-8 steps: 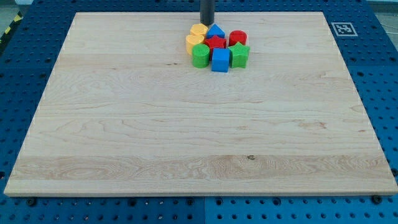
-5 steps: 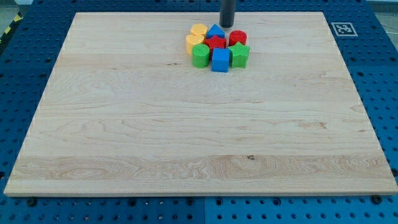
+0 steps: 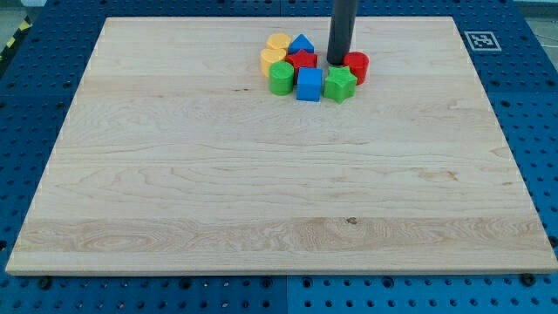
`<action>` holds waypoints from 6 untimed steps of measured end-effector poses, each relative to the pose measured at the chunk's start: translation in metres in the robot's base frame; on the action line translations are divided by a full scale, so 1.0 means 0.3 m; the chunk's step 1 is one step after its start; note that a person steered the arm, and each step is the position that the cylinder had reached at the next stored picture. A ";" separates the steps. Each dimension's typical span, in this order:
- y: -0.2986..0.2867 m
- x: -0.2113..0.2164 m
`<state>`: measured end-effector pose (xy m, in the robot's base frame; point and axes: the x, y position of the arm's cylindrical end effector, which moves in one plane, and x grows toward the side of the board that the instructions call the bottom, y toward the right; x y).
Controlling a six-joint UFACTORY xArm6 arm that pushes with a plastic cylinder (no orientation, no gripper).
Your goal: Slide the red circle to the bottom right of the board
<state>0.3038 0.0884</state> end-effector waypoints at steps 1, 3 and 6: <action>-0.092 0.006; 0.038 0.022; 0.203 0.060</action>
<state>0.3218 0.1494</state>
